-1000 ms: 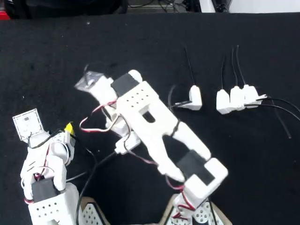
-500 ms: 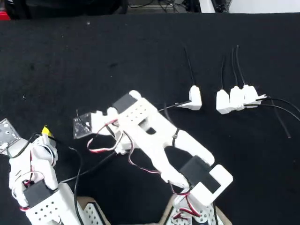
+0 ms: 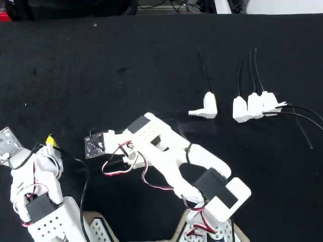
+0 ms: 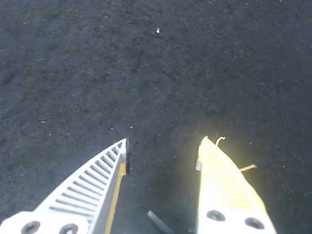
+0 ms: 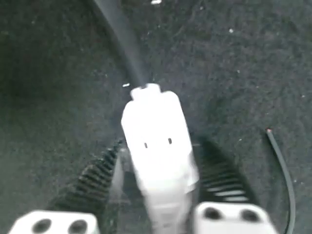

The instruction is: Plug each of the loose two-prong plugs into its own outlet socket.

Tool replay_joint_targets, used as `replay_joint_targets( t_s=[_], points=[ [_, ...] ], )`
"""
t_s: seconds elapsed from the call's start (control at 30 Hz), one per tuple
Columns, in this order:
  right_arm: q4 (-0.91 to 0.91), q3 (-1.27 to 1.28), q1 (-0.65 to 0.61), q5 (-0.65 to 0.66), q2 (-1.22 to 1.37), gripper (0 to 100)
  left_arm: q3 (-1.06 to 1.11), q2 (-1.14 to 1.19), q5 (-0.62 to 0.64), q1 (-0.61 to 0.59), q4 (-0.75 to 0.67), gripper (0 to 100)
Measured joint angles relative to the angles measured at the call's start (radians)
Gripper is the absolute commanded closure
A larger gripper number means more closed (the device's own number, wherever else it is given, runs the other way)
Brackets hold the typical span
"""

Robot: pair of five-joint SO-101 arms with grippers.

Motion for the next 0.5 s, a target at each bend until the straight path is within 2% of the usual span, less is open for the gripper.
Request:
replay_joint_targets(
  t_s=[0.13, 0.27, 0.37, 0.5],
  points=[
    [0.012, 0.003, 0.006, 0.000, -0.011, 98.5, 0.000, 0.000, 0.000, 0.008, 0.000, 76],
    [0.150, -0.069, 0.095, -0.069, -0.054, 98.8, 0.000, 0.000, 0.000, 0.009, 0.000, 76],
    [0.218, -0.178, 0.203, -0.218, -0.094, 98.8, 0.000, 0.000, 0.000, 0.009, 0.000, 76],
    [0.222, -0.327, 0.397, -0.514, -0.072, 98.7, 0.000, 0.000, 0.000, 0.009, 0.000, 76]
  ],
)
